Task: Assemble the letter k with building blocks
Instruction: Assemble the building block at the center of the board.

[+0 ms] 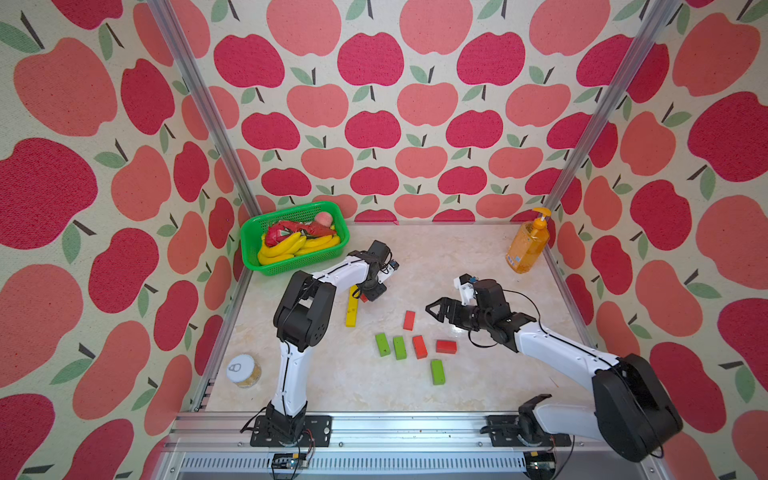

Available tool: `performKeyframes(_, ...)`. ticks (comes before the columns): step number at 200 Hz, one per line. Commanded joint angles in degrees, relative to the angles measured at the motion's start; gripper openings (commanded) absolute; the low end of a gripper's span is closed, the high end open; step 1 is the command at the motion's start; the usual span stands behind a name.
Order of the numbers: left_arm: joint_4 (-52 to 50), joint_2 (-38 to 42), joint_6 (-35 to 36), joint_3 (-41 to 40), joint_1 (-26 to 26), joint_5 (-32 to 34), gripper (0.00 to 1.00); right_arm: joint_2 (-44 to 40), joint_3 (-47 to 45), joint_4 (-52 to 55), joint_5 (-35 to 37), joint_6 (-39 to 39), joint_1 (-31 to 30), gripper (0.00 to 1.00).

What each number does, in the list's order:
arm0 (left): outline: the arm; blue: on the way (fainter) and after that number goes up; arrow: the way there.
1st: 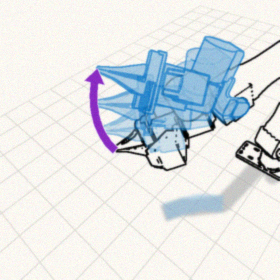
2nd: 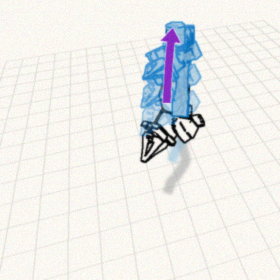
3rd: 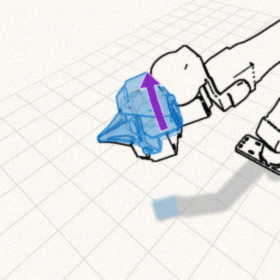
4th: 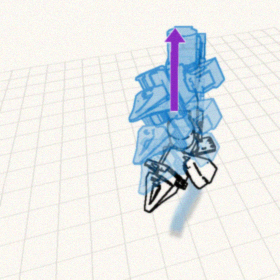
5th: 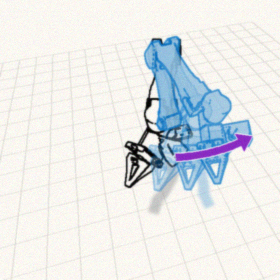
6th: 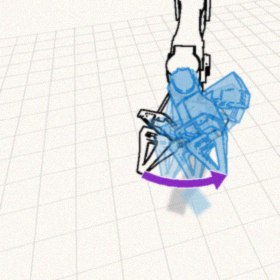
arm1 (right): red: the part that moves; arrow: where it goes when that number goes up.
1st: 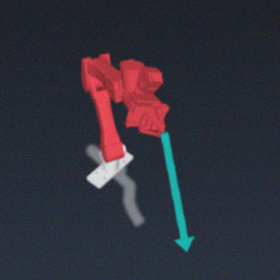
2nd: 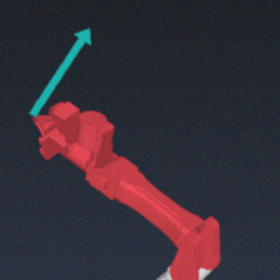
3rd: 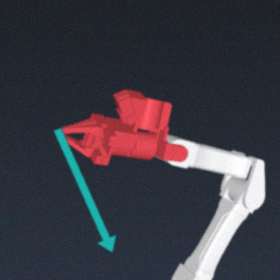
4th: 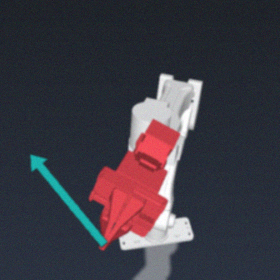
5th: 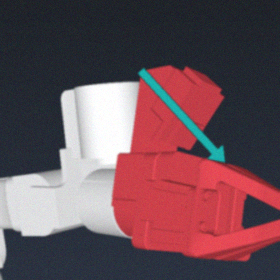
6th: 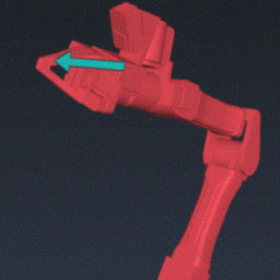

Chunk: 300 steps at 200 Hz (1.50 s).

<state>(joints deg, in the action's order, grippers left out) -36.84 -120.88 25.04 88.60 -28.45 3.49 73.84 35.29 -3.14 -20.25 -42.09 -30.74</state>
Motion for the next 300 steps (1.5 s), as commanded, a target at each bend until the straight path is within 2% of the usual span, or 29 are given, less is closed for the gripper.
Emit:
performKeyframes(1,-3.35,-3.48,0.12,0.07,-0.03,0.47,0.38,0.06,-0.13,-0.64,-0.31,-0.52,-0.37,0.99)
performKeyframes(106,-3.5,-4.21,0.17,0.35,-0.01,0.91,0.35,-0.14,-0.13,-0.57,-0.31,-0.5,-0.44,0.99)
performKeyframes(182,-3.41,-4.1,0.19,0.18,-0.12,1.56,0.44,0.24,0.22,-0.56,-0.32,-0.45,-0.45,0.99)
performKeyframes(227,-3.5,-4.25,0.26,0.35,-0.19,1.27,0.38,0.34,0.57,-0.39,-0.4,-0.31,-0.4,0.99)
performKeyframes(300,-3.35,-4.42,0.89,0.17,-0.38,1.87,0.36,0.6,0.92,-0.29,-0.4,-0.25,-0.43,0.99)
